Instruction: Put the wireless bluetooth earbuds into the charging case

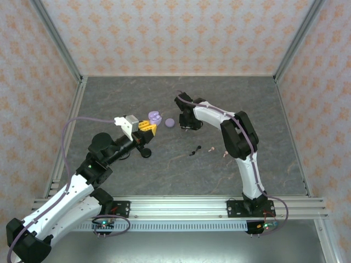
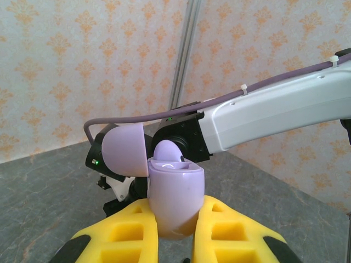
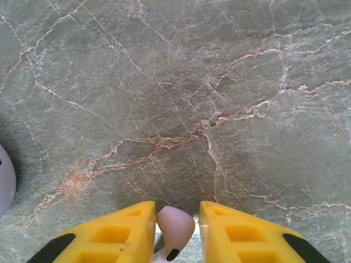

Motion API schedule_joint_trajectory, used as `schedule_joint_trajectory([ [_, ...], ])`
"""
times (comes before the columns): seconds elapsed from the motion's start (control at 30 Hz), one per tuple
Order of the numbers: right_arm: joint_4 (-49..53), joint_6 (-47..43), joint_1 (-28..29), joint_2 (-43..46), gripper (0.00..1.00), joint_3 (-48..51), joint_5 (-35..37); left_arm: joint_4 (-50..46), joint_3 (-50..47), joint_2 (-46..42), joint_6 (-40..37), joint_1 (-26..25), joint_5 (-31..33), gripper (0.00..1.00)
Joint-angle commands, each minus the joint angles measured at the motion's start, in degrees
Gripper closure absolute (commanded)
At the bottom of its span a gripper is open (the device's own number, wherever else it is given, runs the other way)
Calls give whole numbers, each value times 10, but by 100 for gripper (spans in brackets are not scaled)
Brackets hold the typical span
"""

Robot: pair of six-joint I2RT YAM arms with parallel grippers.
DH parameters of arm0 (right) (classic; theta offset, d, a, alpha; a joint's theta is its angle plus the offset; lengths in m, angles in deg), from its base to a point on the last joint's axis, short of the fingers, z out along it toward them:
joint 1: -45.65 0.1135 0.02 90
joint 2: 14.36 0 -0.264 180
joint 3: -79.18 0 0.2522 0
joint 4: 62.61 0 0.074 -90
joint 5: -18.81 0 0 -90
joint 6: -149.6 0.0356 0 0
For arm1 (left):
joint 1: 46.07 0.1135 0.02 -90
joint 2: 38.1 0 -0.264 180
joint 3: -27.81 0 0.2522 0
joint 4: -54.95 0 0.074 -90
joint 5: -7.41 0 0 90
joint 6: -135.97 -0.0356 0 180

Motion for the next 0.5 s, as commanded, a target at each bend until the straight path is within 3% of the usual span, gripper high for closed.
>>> schedule_joint_trajectory([
  [0.0, 0, -5, -5, -15, 75, 14, 0, 4, 0, -8, -9, -3, 5, 100],
  [0.3, -47, -38, -6, 54, 81, 63, 3, 2, 2, -8, -6, -4, 2, 100],
  [0.47, -87, -61, -6, 177, 81, 132, -10, 21, -2, -4, 6, -4, 1, 100],
])
